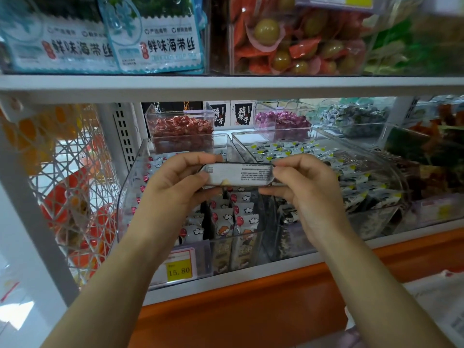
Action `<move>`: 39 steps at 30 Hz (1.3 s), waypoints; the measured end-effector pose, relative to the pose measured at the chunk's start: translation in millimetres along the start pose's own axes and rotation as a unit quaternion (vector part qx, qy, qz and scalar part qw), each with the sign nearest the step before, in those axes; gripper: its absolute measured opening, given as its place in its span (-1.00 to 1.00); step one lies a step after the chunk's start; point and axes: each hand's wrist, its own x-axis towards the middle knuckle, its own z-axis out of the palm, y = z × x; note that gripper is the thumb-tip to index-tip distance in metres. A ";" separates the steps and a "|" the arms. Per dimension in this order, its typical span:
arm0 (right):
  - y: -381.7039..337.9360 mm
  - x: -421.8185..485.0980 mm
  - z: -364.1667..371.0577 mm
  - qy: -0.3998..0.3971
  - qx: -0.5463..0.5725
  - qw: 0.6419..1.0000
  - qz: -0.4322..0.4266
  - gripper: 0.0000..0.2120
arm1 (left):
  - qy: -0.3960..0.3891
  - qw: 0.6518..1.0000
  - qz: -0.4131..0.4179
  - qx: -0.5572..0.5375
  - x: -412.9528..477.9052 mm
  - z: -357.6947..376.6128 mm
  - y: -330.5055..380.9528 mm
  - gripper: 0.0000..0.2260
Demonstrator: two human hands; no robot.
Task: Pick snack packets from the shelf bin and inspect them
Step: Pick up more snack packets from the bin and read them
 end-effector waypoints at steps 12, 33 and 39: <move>1.1 0.8 0.1 0.055 0.045 0.996 0.057 -0.78 | 0.008 0.993 0.006 0.114 -1.8 0.8 -2.7 -0.71; 3.6 -2.4 2.4 -0.001 0.075 0.997 0.017 -0.90 | 0.127 0.989 -0.070 0.001 1.9 -0.7 -5.2 -0.81; 5.8 -2.1 2.0 -0.018 0.068 0.997 0.031 -0.81 | 0.120 0.991 -0.026 0.060 1.0 1.1 -3.7 -0.83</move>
